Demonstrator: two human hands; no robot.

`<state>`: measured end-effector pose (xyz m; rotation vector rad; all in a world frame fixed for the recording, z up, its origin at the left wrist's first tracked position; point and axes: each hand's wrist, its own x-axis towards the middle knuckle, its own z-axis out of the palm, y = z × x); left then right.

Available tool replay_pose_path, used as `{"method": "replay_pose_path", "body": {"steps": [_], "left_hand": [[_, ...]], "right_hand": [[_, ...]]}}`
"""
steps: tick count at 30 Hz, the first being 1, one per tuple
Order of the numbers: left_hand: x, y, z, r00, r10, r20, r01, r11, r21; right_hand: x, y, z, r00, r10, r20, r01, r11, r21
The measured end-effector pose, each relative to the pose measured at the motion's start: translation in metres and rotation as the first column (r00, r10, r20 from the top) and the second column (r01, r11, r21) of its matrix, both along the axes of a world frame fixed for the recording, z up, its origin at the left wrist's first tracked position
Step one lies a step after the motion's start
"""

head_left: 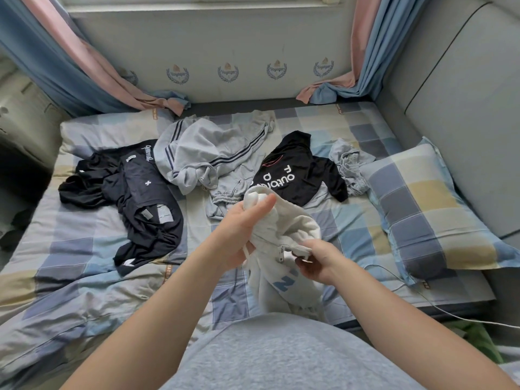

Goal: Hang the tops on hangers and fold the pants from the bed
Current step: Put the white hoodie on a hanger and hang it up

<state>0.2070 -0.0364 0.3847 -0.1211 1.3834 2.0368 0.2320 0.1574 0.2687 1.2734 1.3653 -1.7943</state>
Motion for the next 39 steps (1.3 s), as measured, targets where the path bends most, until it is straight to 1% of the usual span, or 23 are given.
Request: {"method": "replay_pose_path", "body": {"steps": [3,5,7,9,12,14,16,17,19,21,22,24,25,27,30,33,36,38,39], "left_hand": [[-0.003,-0.008,-0.016,0.993,0.109,0.039,-0.104,0.988,-0.117],[-0.005,-0.013,-0.035,0.977,0.169,0.131,-0.132,0.959,-0.251],[-0.005,-0.017,-0.058,0.930,0.253,0.267,-0.152,0.925,-0.348],[-0.005,-0.018,-0.078,0.861,0.338,0.379,-0.222,0.922,-0.318],[-0.007,-0.012,-0.094,0.742,0.430,0.515,-0.408,0.898,-0.163],[-0.008,-0.007,-0.098,0.682,0.449,0.577,-0.483,0.869,-0.107],[-0.008,-0.005,-0.100,0.640,0.418,0.644,-0.491,0.868,-0.076],[-0.006,-0.004,-0.101,0.628,0.378,0.680,-0.468,0.882,-0.057],[0.001,-0.002,-0.104,0.628,0.249,0.738,-0.365,0.931,-0.004],[0.009,-0.001,-0.104,0.673,0.079,0.735,-0.194,0.978,0.073],[0.013,-0.001,-0.104,0.698,0.017,0.716,-0.107,0.991,0.081],[0.017,-0.006,-0.105,0.721,-0.045,0.692,0.024,0.999,0.040],[0.018,-0.009,-0.106,0.721,-0.041,0.692,0.066,0.998,-0.010],[0.019,-0.018,-0.111,0.717,-0.029,0.696,0.133,0.987,-0.096],[0.020,-0.029,-0.108,0.703,-0.115,0.702,0.281,0.951,-0.127],[0.019,-0.047,-0.108,0.692,-0.222,0.687,0.434,0.889,-0.149],[0.015,-0.076,-0.112,0.687,-0.245,0.684,0.452,0.881,-0.138],[0.012,-0.097,-0.112,0.693,-0.297,0.657,0.488,0.864,-0.124],[0.011,-0.108,-0.111,0.697,-0.356,0.622,0.548,0.824,-0.142]], "right_hand": [[-0.005,0.017,0.000,0.967,-0.239,-0.086,0.236,0.971,-0.044],[-0.007,0.030,0.004,0.911,-0.399,-0.109,0.381,0.912,-0.152],[-0.006,0.039,0.009,0.845,-0.521,-0.122,0.480,0.838,-0.258],[-0.001,0.044,0.012,0.787,-0.603,-0.133,0.535,0.773,-0.340],[0.011,0.048,0.008,0.738,-0.661,-0.134,0.566,0.716,-0.409],[0.020,0.050,0.005,0.747,-0.654,-0.121,0.561,0.717,-0.415],[0.028,0.053,0.001,0.779,-0.623,-0.069,0.549,0.731,-0.405],[0.032,0.054,-0.001,0.796,-0.603,-0.040,0.542,0.741,-0.396],[0.039,0.055,-0.003,0.825,-0.565,-0.001,0.525,0.768,-0.367],[0.047,0.054,-0.007,0.831,-0.556,0.017,0.528,0.779,-0.337],[0.051,0.052,-0.010,0.822,-0.569,0.020,0.542,0.772,-0.331],[0.061,0.051,-0.015,0.794,-0.608,0.016,0.576,0.743,-0.340],[0.066,0.051,-0.018,0.776,-0.631,0.013,0.596,0.725,-0.345],[0.077,0.052,-0.026,0.737,-0.676,0.021,0.637,0.683,-0.358],[0.092,0.042,-0.033,0.716,-0.697,0.044,0.660,0.655,-0.368],[0.107,0.017,-0.032,0.765,-0.642,0.047,0.606,0.693,-0.390],[0.123,-0.012,-0.028,0.833,-0.549,0.072,0.528,0.748,-0.402],[0.130,-0.033,-0.028,0.826,-0.560,0.059,0.534,0.745,-0.401],[0.132,-0.045,-0.027,0.807,-0.590,0.032,0.552,0.734,-0.396]]}}
